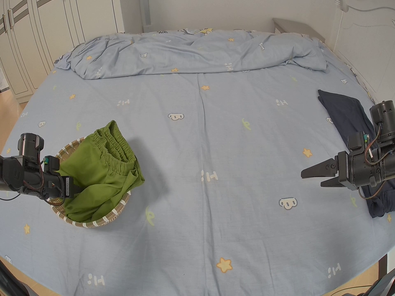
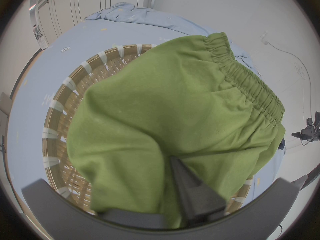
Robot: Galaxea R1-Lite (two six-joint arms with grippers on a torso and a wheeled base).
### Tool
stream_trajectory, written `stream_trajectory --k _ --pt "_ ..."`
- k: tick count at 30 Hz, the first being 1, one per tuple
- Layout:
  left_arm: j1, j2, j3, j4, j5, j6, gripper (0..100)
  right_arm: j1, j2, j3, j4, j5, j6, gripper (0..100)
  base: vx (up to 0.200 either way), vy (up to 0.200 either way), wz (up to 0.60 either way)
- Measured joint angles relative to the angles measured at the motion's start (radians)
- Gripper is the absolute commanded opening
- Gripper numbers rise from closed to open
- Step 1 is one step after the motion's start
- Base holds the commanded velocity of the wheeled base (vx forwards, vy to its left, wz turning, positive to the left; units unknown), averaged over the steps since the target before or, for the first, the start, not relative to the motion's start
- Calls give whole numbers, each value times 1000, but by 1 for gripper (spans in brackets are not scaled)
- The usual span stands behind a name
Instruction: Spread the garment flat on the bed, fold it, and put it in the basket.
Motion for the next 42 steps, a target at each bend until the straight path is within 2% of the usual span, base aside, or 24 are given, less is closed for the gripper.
stream_trajectory --k 10,20,24,30,42 --pt "13 -122 0 10 -1 -8 100 -3 0 0 -1 -1 -2 100 0 0 0" --pt "67 -400 9 51 -1 1 100 -7 -7 1 -2 -8 -9 100 0 0 0" --pt "66 -513 41 56 -4 0 100 -6 -47 8 -1 -26 -59 100 0 0 0" --pt "29 -691 190 58 -10 -2 100 -9 -178 48 1 -52 -199 100 0 0 0" --pt "-69 -1106 554 61 -36 -45 100 -35 -673 308 63 -70 -275 100 0 0 0"
